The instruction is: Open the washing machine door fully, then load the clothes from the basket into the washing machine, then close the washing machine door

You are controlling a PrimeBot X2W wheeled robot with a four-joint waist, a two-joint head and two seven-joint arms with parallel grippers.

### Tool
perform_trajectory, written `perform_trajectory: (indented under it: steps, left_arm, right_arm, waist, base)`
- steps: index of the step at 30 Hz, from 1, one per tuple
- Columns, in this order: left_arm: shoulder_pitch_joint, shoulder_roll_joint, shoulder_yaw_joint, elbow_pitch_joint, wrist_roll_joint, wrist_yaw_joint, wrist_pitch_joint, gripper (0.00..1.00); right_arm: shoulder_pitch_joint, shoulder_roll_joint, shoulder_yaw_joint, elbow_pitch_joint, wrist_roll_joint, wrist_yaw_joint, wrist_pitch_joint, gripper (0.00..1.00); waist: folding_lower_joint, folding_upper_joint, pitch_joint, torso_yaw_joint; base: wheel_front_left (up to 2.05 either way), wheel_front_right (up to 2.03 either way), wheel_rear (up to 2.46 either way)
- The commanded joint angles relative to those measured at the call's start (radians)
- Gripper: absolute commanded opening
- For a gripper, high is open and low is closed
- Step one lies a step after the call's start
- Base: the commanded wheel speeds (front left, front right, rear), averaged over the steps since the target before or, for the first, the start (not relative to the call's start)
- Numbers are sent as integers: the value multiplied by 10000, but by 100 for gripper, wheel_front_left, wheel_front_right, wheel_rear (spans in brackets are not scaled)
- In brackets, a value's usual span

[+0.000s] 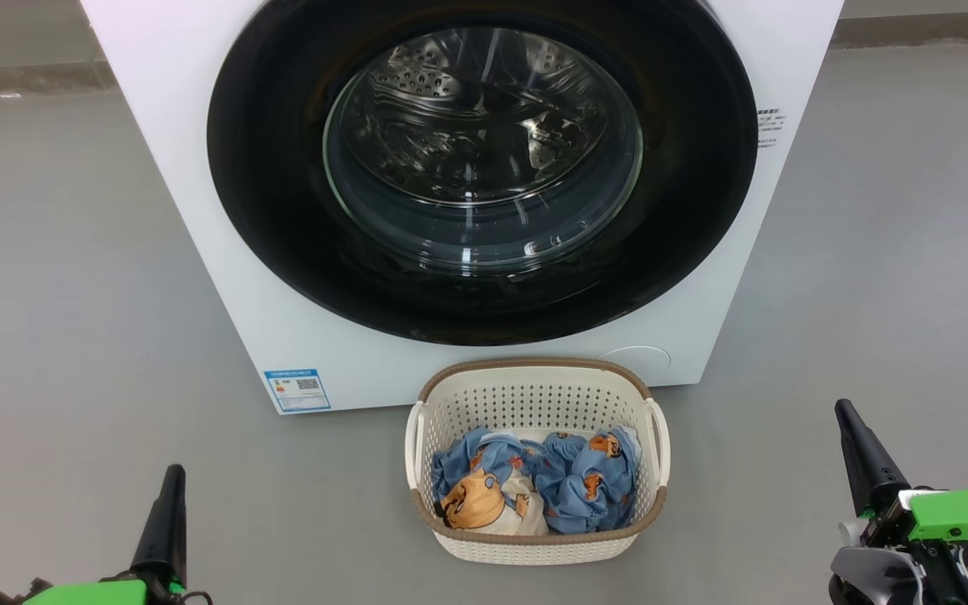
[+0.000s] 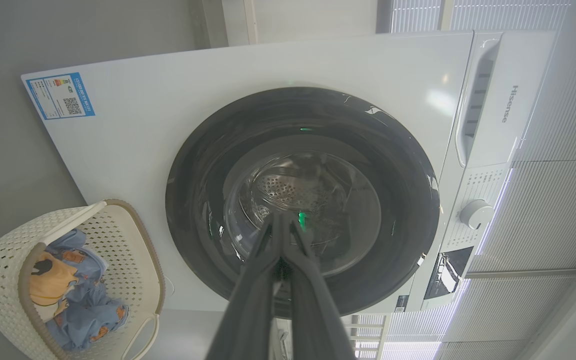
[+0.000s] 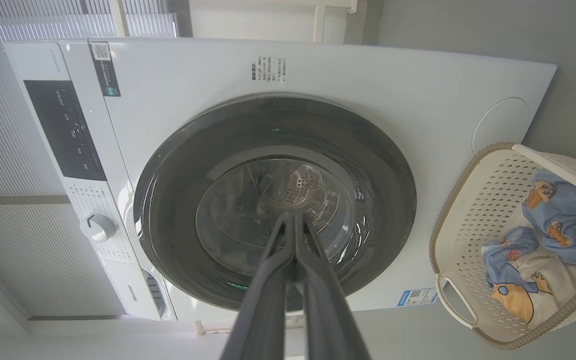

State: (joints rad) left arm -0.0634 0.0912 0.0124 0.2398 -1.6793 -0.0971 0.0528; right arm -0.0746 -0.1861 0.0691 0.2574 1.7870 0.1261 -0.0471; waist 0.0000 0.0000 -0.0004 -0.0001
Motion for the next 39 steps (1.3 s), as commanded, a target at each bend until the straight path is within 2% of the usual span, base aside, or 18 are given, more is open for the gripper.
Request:
perform_trajectory:
  steps: [1,39]
  left_arm:
    - [-418,103,349,-289,122,-30,46,0]
    - [-420,51,418,-289,182,-25,102,0]
  right_arm:
    - [-375,-201,234,-301,3,46,-59,0]
    - [-375,-233,275,-311,39,46,-93,0]
  waist:
    - [0,0,0,0]
    - [0,0,0,0]
  base:
    - [0,0,0]
    - [0,0,0]
